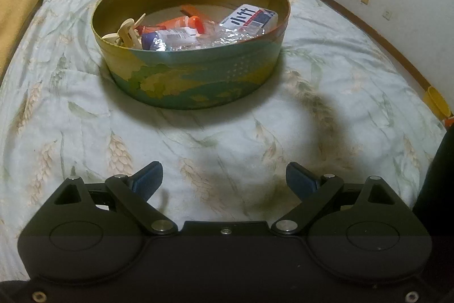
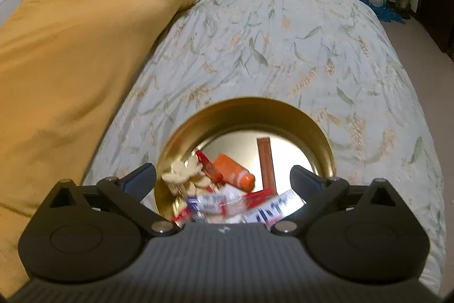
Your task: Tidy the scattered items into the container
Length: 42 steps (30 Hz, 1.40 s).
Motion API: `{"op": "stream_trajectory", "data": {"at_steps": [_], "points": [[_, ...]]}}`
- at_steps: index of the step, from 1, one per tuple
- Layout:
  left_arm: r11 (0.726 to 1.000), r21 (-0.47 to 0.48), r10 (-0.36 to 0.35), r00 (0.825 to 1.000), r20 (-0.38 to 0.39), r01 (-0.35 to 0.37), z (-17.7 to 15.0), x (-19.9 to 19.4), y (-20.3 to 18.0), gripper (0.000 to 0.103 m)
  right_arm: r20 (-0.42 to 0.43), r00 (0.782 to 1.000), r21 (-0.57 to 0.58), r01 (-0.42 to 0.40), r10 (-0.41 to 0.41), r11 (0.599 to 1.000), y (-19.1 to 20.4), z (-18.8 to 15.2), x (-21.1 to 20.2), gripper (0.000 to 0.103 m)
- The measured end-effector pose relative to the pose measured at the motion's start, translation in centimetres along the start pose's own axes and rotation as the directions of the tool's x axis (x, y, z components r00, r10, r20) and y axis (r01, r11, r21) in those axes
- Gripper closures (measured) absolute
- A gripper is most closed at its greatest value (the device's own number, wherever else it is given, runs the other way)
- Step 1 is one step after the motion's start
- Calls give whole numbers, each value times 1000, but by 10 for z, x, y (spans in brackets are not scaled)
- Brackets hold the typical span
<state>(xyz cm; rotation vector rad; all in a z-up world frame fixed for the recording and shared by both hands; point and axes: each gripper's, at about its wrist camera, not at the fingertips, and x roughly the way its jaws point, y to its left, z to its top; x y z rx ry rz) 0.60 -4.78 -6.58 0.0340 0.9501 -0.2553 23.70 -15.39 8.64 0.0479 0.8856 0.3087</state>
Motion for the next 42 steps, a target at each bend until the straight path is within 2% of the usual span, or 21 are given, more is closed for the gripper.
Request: {"op": "stream_trajectory", "data": {"at_steps": [12,29,37,42], "points": [[998,-49,45,999,-5,-45,6,1,11,10,-58,996,-6,69,-69,998,-34,-66,-17,0],[993,-54,109,994,28,-107,7,-11,10,10,-80,985,-76,148,-154,986,-26,-139,-19,0],[985,-68,162,985,61,-157,-1,-12,8,9,-83,985,-37,151,-153,988,-32,-161,-15,0],[978,-93,189,981,43,-185,-9,-2,14,9,-75,985,11,157,-156,988,-43,-176,-11,0]]}}
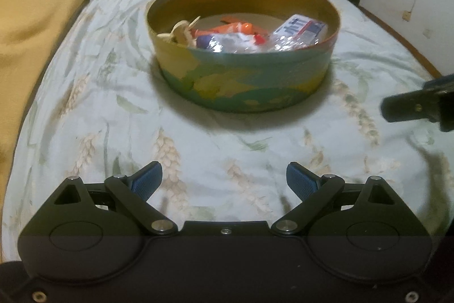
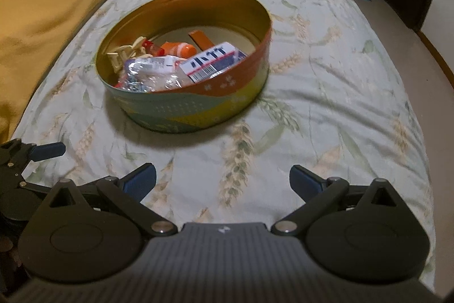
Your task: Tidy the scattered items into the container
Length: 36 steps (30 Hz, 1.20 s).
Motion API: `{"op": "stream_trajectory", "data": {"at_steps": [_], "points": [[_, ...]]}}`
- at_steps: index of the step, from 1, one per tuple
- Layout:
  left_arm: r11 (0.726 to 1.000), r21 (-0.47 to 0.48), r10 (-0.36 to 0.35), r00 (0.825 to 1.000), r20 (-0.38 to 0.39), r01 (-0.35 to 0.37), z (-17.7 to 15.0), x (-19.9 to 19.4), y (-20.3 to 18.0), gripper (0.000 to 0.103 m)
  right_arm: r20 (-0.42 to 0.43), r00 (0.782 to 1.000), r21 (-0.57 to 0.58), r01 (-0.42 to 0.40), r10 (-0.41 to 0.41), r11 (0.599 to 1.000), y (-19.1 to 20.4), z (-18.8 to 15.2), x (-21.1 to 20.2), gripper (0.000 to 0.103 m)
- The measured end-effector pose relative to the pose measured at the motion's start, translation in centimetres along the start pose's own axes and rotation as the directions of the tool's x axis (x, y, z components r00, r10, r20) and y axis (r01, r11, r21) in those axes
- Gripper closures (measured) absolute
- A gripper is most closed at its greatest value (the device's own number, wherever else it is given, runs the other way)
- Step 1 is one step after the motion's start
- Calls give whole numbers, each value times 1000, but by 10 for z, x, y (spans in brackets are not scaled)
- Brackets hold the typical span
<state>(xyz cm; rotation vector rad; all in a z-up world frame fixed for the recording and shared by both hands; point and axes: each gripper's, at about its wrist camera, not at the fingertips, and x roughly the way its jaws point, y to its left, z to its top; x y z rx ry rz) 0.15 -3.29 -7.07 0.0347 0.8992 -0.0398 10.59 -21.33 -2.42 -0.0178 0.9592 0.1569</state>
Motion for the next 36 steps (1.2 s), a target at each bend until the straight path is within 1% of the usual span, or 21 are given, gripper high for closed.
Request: {"op": "stream_trajectory", "data": {"at_steps": [6,10,13,21,31,36], "points": [[999,-24,28,999,31,-27,1,4,4,7,5,1000,44,1,-2,999,-8,-12,9,0],[998,-42,49,998,40,-47,4,10,8,7,22,1000,38,21,-22,999,-7,-17,17,0],[997,-57,51,998,39,-49,6,16,12,7,20,1000,59,-2,1,998,-8,-15,24,0],[996,-82,45,998,31,-43,13,35,18,7,19,1000,80,4,-5,997,-9,-13,40,0],[994,-97,45,999,22,-42,19,55,22,7,35,999,39,28,-29,999,-3,-10,60,0],[995,-92,40,999,29,-37,21,60,21,7,28,999,29,27,-28,999,0,-8,70,0]]}}
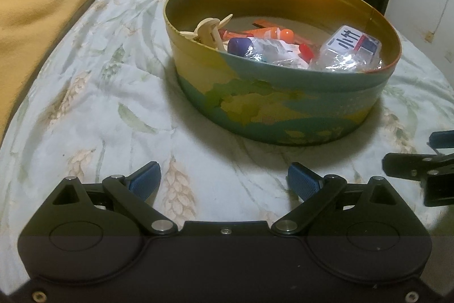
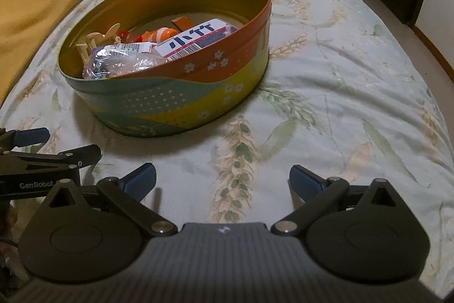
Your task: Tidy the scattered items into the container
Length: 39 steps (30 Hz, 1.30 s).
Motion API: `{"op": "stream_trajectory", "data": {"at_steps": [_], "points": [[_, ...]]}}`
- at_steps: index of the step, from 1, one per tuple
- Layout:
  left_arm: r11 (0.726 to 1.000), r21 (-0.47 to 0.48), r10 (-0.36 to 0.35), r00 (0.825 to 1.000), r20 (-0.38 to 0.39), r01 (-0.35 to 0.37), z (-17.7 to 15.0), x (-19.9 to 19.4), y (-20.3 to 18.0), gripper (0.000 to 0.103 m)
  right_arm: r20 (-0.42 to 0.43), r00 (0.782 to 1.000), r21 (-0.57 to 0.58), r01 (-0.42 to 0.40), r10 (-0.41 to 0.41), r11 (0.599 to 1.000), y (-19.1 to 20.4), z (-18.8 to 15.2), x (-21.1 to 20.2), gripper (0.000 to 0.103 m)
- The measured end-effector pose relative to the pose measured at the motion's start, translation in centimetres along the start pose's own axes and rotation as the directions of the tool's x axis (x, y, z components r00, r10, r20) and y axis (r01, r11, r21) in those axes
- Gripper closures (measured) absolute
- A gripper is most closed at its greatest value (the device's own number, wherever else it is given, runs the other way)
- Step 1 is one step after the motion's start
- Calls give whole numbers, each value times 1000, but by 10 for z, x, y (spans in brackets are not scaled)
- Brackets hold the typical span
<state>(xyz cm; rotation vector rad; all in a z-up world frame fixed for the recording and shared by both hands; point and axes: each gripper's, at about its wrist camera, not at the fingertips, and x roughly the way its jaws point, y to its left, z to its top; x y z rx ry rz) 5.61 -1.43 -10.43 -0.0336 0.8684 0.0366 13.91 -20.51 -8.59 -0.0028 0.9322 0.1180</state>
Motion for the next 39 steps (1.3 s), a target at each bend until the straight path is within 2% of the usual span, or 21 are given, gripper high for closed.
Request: {"op": "stream_trajectory", "data": {"at_steps": [9,19,26,39], "points": [[999,33,5,1000,11,-6,3,8,-6,6,-5,1000,18,0,0,1000,-1,4,12,0],[999,29,13,1000,9,-14,3,16,-6,0,4,1000,28,22,-22,999,-4,7,20,0],[1000,20,10,1000,8,-11,2,18,-5,0,11,997,-37,78,-78,996,6,5,29,0],[1000,23,17,1000,21,-18,0,18,-6,0,32,996,-48,86,-84,995,8,1,29,0]]}}
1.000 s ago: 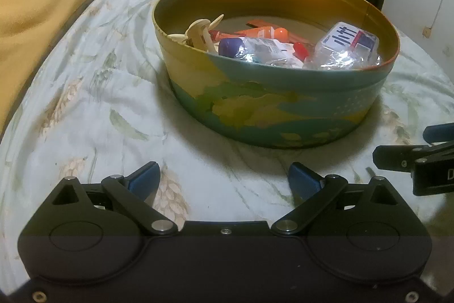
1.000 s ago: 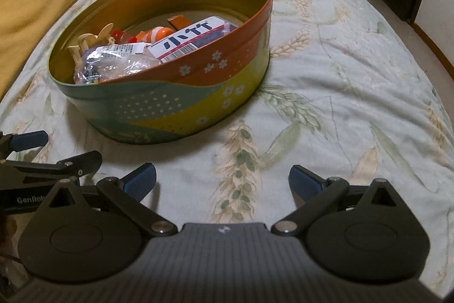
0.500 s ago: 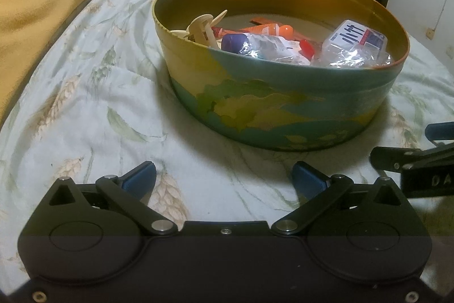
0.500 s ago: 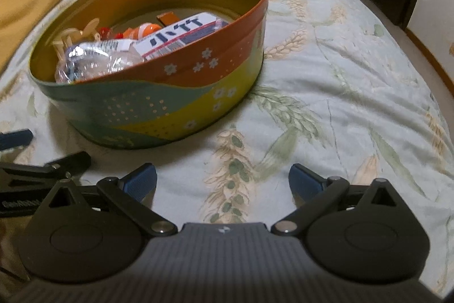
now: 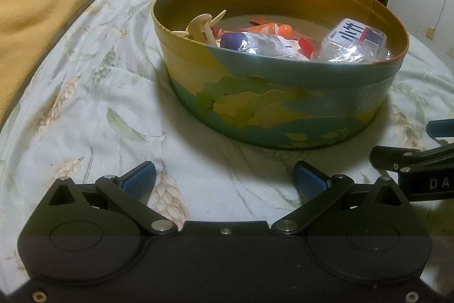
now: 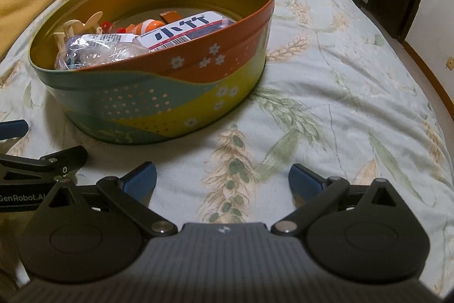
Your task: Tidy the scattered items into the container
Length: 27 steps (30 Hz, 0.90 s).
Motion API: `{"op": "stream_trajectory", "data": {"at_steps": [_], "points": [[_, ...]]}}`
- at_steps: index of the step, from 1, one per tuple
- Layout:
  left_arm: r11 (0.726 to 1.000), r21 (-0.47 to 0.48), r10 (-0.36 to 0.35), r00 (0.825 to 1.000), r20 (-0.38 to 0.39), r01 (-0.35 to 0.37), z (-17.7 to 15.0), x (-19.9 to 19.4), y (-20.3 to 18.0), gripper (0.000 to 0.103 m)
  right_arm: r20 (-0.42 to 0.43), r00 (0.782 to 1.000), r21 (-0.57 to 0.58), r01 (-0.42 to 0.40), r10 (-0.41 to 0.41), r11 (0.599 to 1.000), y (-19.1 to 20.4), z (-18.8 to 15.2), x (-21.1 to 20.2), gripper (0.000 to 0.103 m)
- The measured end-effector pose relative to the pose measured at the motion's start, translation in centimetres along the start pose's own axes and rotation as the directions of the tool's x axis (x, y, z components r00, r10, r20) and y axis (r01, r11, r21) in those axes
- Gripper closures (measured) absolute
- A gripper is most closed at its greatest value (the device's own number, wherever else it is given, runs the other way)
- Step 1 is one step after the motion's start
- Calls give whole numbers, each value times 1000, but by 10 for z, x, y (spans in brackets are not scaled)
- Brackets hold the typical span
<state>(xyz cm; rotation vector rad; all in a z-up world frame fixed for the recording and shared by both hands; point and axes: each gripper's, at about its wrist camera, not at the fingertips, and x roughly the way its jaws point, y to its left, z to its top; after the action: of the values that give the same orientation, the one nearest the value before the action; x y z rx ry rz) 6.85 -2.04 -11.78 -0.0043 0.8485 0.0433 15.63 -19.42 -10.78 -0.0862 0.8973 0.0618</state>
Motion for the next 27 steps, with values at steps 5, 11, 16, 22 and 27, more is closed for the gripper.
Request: {"op": "stream_trajectory", "data": {"at_steps": [5,11,16,22,27], "points": [[1000,-13,-2,1000,-11,2,2,1,1,0,0,1000,0,0,0,1000,0,0,0,0],[999,-31,-9,1000,-24,8,4,2,3,0,0,1000,0,0,0,1000,0,0,0,0],[999,-49,-16,1000,-26,15,3,2,5,0,0,1000,0,0,0,1000,0,0,0,0],[999,-53,-14,999,-31,13,3,2,5,0,-3,1000,0,0,0,1000,0,1,0,0],[999,-47,-12,999,-31,10,4,2,3,0,-6,1000,0,0,0,1000,0,1,0,0]]}}
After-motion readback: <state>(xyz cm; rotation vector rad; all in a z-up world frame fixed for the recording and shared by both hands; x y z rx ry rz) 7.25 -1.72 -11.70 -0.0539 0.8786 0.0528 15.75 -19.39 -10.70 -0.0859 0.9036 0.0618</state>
